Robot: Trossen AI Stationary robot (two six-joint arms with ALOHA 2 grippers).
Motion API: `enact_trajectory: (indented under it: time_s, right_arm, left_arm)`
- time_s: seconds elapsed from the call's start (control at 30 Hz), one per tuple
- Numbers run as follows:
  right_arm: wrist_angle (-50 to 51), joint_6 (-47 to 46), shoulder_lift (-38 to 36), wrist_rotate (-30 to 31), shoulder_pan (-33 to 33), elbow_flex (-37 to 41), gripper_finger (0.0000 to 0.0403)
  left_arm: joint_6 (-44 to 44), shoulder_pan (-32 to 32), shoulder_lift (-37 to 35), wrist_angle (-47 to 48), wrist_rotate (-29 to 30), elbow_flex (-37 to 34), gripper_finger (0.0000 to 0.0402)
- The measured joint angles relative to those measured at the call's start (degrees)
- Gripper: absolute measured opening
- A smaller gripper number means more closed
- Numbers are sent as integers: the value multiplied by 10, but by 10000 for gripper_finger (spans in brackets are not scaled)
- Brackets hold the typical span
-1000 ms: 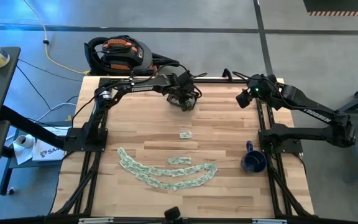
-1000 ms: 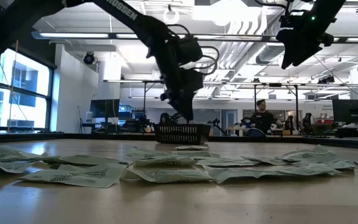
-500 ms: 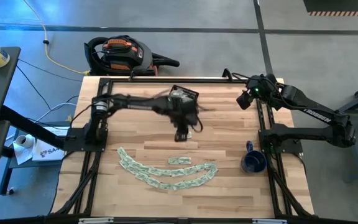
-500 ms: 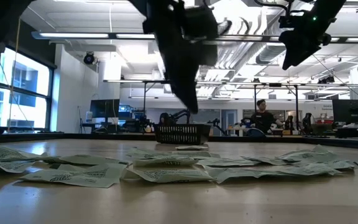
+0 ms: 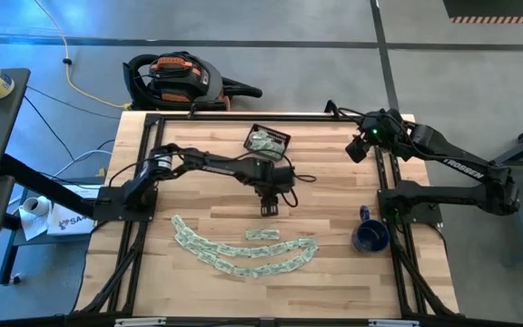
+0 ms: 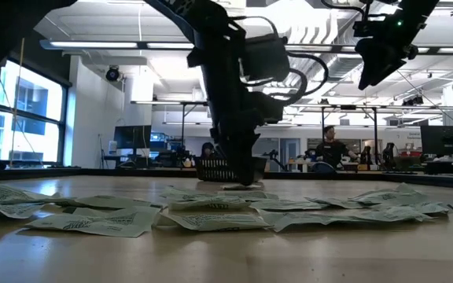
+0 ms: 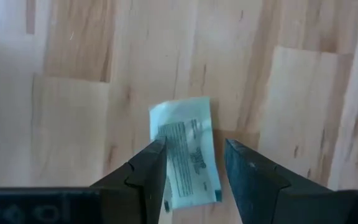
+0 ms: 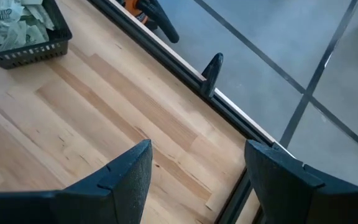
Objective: Pick and place Stevia / Truvia into bins
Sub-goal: Put the stevia packet into the black bin
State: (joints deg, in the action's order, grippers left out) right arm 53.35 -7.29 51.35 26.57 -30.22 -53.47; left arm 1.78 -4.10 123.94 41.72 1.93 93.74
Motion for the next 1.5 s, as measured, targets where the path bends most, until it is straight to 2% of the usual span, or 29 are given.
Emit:
enact_trajectory:
  time_s: [0.23,0.4,0.6,0.73,0.83,0.93,1.03,1.2,1.33,1.5]
  right_arm:
    - [0,-1,0,0,0,0,245]
    - [0,-3,0,0,0,0,245]
    - [0,-17,0,2,0,0,245]
    - [0,-18,0,15,0,0,245]
    - [-1,-18,0,28,0,0,245]
    - [-10,-18,0,36,-1,0,245]
    - [-24,-18,0,47,-1,0,245]
    - [-45,-18,0,54,-1,0,245]
    - [-63,-18,0,54,-1,0,245]
    - [-73,-40,0,52,-1,0,245]
  left_arm:
    - [2,0,-7,25,20,10,196]
    - [2,0,11,27,-7,10,196]
    - [-4,-2,31,30,-10,14,191]
    - [-29,-3,32,21,10,13,149]
    - [-47,-9,22,16,24,12,89]
    - [-66,-22,8,22,70,8,28]
    - [-84,-38,-26,33,113,10,29]
    - [-117,-84,-77,94,133,66,46]
    - [-186,-152,-89,83,96,108,27]
    - [-235,-209,-52,72,30,107,37]
